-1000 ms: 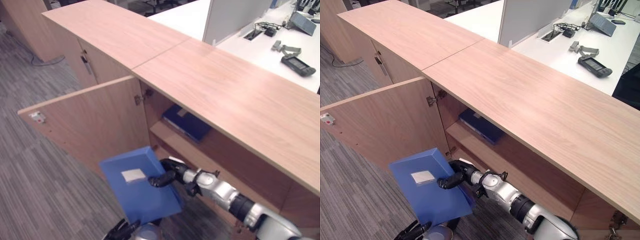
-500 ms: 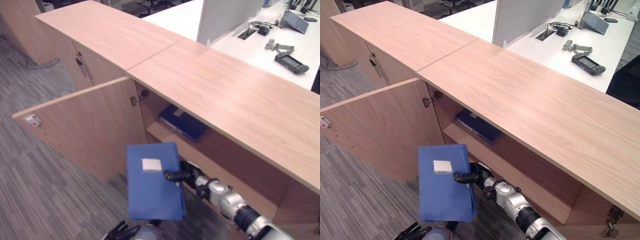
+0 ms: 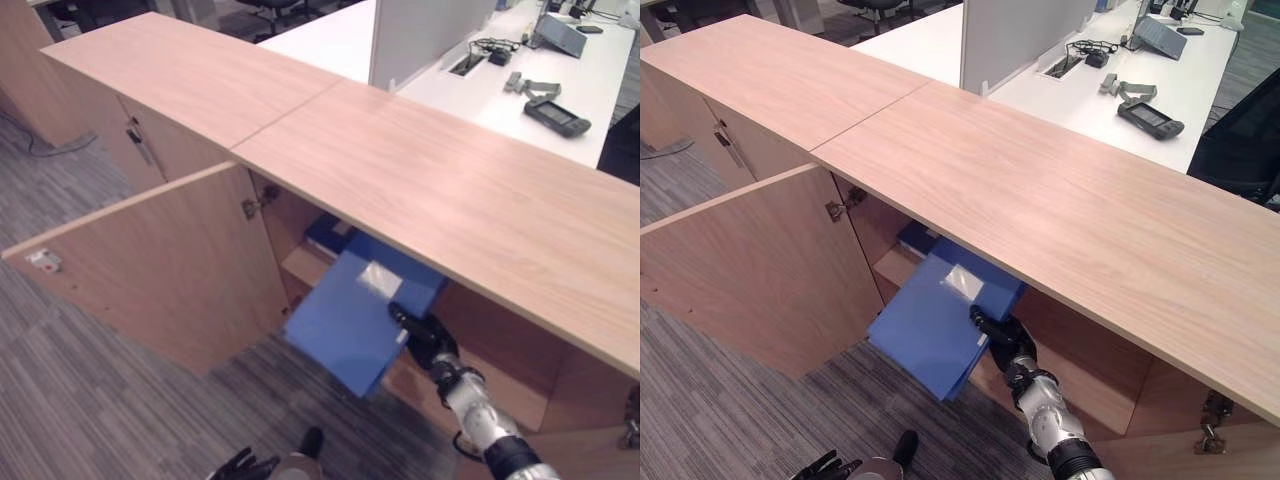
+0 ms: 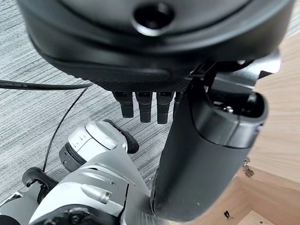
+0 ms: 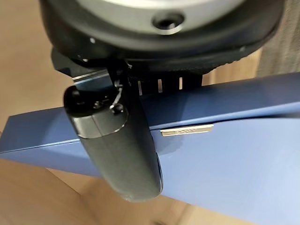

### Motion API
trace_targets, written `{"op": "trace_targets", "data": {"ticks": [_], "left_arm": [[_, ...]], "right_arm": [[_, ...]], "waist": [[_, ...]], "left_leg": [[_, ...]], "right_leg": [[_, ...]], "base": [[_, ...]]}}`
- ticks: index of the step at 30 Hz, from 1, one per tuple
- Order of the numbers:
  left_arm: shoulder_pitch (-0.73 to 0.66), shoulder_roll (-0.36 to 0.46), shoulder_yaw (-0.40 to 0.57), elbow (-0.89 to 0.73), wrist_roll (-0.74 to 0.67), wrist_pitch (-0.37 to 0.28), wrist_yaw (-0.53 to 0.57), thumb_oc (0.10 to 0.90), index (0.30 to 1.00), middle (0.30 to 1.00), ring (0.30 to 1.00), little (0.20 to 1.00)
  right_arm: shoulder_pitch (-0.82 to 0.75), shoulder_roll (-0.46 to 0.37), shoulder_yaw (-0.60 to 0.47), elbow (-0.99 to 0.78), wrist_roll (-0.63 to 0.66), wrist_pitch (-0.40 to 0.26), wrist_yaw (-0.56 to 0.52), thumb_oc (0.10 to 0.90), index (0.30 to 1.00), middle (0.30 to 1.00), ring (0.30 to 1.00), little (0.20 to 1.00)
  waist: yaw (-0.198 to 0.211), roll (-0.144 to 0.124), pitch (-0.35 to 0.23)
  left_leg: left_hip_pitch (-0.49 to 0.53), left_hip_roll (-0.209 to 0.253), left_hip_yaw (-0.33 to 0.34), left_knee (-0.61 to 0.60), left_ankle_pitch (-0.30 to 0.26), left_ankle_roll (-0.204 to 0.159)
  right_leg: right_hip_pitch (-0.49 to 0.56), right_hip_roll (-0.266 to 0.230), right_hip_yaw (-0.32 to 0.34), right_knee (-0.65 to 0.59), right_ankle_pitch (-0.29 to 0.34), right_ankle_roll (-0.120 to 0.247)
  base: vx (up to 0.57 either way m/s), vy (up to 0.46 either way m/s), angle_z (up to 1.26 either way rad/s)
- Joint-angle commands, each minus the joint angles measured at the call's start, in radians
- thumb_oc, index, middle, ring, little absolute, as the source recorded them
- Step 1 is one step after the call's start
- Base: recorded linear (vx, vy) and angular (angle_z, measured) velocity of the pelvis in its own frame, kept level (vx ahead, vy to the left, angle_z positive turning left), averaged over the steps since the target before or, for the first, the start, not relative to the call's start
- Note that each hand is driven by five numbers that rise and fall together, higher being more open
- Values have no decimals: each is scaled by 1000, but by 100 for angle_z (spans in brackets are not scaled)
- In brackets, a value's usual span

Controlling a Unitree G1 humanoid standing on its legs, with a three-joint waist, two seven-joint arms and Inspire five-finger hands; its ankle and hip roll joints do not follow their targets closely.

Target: Put the empty folder in the office cabinet

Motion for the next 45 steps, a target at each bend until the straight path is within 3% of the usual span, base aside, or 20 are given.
{"op": "trace_targets", "data": {"ticks": [1,6,8,16,18,22,24,26,31,38,39,45], "left_arm": [[-12,30,-78,32,23,-29,-7,800,900,900,900,900],[-7,25,-79,33,14,-31,-4,800,900,900,900,900],[-8,26,-80,33,14,-31,-4,800,900,900,900,900],[-38,23,-144,-48,20,-57,43,800,900,900,900,900],[-40,22,-146,-48,20,-57,44,800,900,900,900,900],[-115,33,-282,-101,104,-78,74,800,900,900,900,900],[-122,30,-285,-101,105,-78,75,800,900,900,900,900],[-167,49,-370,-146,150,-93,75,800,900,900,900,900],[-225,76,-455,-182,153,-110,66,800,900,900,900,900],[-274,98,-479,-163,138,-122,67,800,900,900,900,900],[-279,113,-496,-167,146,-127,63,800,900,900,900,900],[-285,139,-520,-199,145,-131,47,800,900,900,900,900]], "right_arm": [[-55,-13,-111,-64,117,-168,2,400,300,300,300,300],[-74,18,-233,-4,208,-241,-51,400,300,300,300,300],[-75,18,-234,-3,209,-241,-50,400,300,300,300,300],[-149,66,-412,82,338,-389,-154,400,300,300,300,300],[-152,64,-415,83,337,-390,-155,400,300,300,300,300],[-291,-1,-456,186,391,-446,-225,400,300,300,300,300],[-302,-10,-460,196,394,-446,-223,400,300,300,300,300],[-441,-75,-465,250,416,-457,-250,400,300,300,300,300],[-696,-190,-430,363,454,-458,-276,400,300,300,300,300],[-935,-300,-388,468,509,-462,-295,400,300,300,300,300],[-993,-346,-382,511,533,-459,-301,400,300,300,300,300],[-1080,-442,-342,563,543,-441,-309,400,300,300,300,300]], "waist": [[3,50,-57],[-1,61,-60],[1,61,-59],[-5,90,-50],[-4,90,-49],[-25,112,-21],[-20,115,-17],[-34,137,13],[-48,166,66],[-37,188,98],[-33,202,100],[-22,229,110]], "left_leg": [[53,119,51,-3,-50,-82],[53,115,50,-3,-56,-81],[54,115,51,-3,-57,-81],[48,108,47,-3,-64,-81],[48,108,46,-3,-64,-81],[29,106,54,-2,-62,-81],[27,106,56,-2,-61,-80],[11,105,74,1,-60,-77],[-30,103,125,11,-50,-72],[-93,92,193,45,-61,-61],[-106,83,206,52,-68,-57],[-141,65,209,88,-85,-50]], "right_leg": [[-32,-26,27,40,-77,46],[-30,-28,31,35,-79,48],[-29,-28,31,35,-79,48],[-37,-29,29,41,-91,51],[-38,-29,28,42,-92,51],[-73,-35,41,56,-92,56],[-77,-35,43,59,-92,56],[-123,-41,68,73,-85,62],[-220,-57,126,112,-71,75],[-349,-80,200,165,-59,91],[-380,-93,214,181,-59,97],[-437,-113,229,237,-72,104]], "base": [[0,0,0],[0,0,0],[0,0,0],[4,0,0],[0,0,0],[-32,14,-2],[-51,31,-6],[-113,79,-18],[-87,76,-35],[-37,74,-41],[14,97,-5],[18,42,-6]]}}
